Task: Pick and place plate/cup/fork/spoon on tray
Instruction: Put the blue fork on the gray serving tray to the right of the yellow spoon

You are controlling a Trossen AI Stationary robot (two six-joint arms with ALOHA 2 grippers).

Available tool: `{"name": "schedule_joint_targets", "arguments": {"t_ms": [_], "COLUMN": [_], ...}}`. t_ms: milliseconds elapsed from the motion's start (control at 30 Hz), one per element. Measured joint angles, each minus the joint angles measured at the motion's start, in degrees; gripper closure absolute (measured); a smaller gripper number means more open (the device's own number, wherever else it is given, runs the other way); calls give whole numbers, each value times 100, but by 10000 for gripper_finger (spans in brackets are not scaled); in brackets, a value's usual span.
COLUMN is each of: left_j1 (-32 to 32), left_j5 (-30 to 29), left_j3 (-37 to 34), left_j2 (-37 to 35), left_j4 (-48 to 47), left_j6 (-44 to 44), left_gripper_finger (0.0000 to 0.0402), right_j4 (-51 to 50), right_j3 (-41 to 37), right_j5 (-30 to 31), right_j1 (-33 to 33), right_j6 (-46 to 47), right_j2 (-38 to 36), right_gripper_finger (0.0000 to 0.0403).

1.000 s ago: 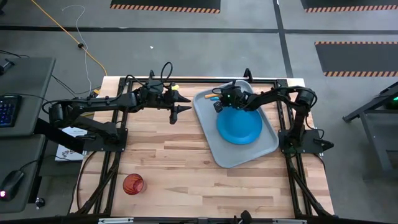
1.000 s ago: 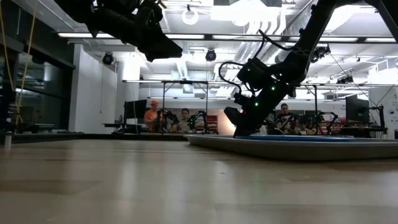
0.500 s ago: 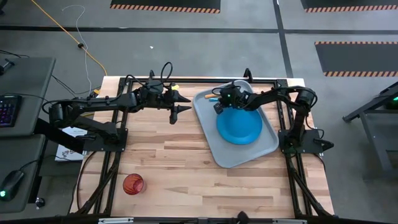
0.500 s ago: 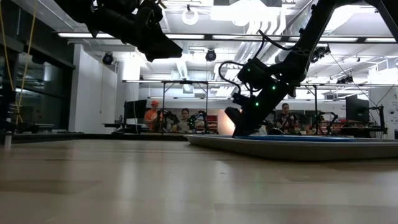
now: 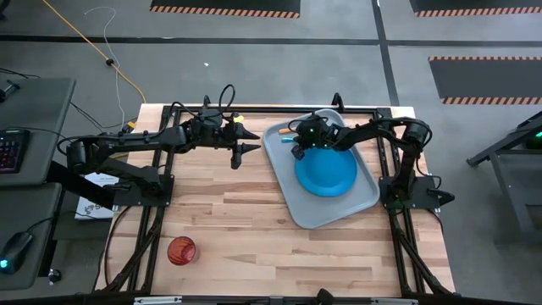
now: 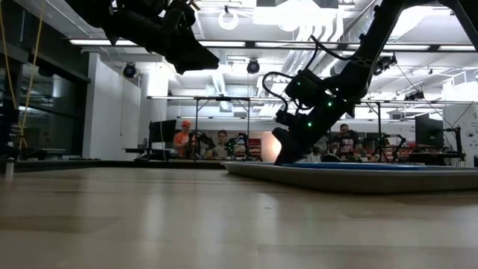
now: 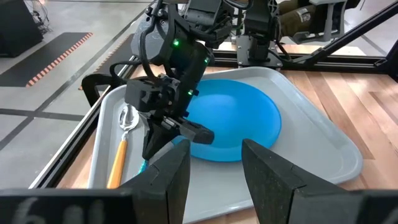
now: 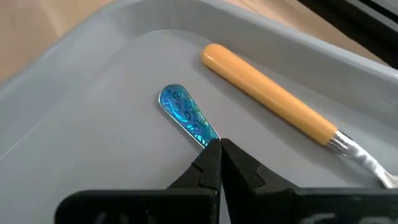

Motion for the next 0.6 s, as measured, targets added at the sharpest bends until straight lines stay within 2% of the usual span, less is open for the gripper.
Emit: {"name": "schedule_joint_targets", "arguments": {"t_ms": [200,367,467,600], "left_j1": [0,0,1,0], "left_j5": [0,0,0,2], "left_j3": [0,0,0,0], "left_j2": [0,0,0,0], "left_j4": [0,-2,-27,-122], "left_j6": [0,0,0,0], "left_gripper_finger": [268,268,268,268], "right_j4": [131,106,-247,-1432], "right_j3": [-7,-9,-9,-9], "right_j5": [-104,3,103,663], "right_j1": [4,-73,-133,-217], "right_j6": [-299,-340,-339,-294], "right_j2": [-22,-420,-773,-1294], "right_gripper_finger": [403,403,403,403]}}
